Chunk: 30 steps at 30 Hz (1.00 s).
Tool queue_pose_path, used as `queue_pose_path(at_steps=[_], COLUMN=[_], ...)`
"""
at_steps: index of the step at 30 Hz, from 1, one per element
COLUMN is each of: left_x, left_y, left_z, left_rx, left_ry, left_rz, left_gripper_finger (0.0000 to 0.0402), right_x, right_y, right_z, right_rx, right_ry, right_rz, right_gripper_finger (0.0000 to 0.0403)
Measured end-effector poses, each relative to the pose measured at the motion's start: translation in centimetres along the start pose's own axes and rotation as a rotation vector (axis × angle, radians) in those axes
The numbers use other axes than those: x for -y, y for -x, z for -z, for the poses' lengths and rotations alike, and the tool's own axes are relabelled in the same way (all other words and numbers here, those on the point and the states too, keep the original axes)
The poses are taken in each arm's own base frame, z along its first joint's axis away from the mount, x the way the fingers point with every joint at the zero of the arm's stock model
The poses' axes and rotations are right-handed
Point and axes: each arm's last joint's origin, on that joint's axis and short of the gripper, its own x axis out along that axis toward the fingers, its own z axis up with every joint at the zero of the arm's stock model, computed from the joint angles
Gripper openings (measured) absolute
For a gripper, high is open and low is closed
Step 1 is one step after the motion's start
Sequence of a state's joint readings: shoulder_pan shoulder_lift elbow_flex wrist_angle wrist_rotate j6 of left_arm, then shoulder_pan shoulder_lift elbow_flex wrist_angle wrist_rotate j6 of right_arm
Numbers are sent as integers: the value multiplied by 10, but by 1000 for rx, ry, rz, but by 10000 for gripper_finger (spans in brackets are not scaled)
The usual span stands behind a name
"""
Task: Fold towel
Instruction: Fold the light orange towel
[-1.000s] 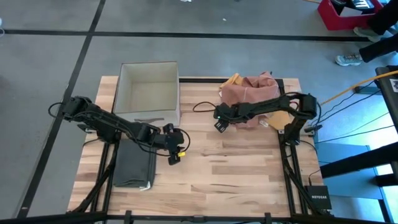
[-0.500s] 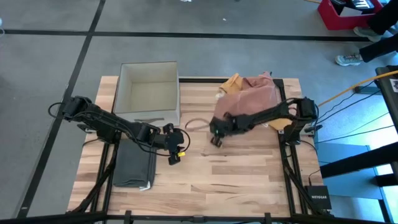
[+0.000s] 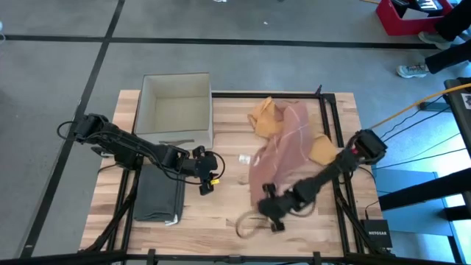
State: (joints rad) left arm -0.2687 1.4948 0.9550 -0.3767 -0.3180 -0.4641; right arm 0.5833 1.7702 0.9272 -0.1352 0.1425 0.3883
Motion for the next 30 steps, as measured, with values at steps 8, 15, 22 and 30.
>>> queue_pose_path(at_steps=[8, 15, 22, 30], left_x=[1, 1, 1, 1], left_y=[0, -1, -1, -1], left_z=[-1, -3, -2, -2], left_rx=[12, 26, 21, 23], left_ry=[5, 5, 8, 9], left_rz=[6, 13, 10, 12], left_gripper_finger=[104, 104, 104, 104], right_x=[-14, -23, -56, -65], right_y=[19, 56, 33, 4], right_z=[-9, -28, -8, 15], right_rx=[-182, -362, -95, -44], right_ry=[-45, -91, -8, -36], right_rz=[-39, 33, 76, 266], right_gripper_finger=[109, 172, 175, 163])
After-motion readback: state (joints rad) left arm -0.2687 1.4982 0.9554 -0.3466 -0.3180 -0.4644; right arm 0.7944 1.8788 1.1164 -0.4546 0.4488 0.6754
